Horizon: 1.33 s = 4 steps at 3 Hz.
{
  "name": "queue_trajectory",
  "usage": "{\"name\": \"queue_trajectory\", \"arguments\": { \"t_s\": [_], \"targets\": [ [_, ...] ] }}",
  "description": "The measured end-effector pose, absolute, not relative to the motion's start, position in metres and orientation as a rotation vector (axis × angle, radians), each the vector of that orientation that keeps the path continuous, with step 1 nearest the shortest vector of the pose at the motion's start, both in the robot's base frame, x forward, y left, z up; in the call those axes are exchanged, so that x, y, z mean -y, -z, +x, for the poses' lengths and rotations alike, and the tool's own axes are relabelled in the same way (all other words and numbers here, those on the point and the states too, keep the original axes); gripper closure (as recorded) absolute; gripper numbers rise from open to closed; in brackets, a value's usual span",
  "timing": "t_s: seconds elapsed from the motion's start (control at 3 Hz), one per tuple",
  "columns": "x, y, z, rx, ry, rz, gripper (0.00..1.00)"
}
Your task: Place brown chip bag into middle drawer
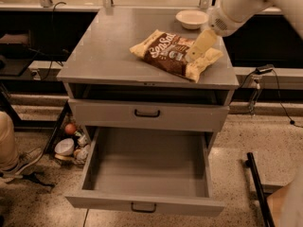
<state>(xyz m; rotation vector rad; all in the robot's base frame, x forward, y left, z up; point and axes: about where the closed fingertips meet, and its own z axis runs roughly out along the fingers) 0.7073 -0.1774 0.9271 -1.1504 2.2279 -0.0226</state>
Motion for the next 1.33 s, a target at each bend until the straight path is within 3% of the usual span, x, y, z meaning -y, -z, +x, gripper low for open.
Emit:
{"name": "queue_trajectory", "arguments": {
  "t_s": [0.67,1.33],
  "targets": [
    [0.130,-0.868,0.755,-2.320,-0.051,-1.117,0.03],
    [0.106,-0.856,0.749,-2.321,-0.109,-1.140,0.48]
  ]
}}
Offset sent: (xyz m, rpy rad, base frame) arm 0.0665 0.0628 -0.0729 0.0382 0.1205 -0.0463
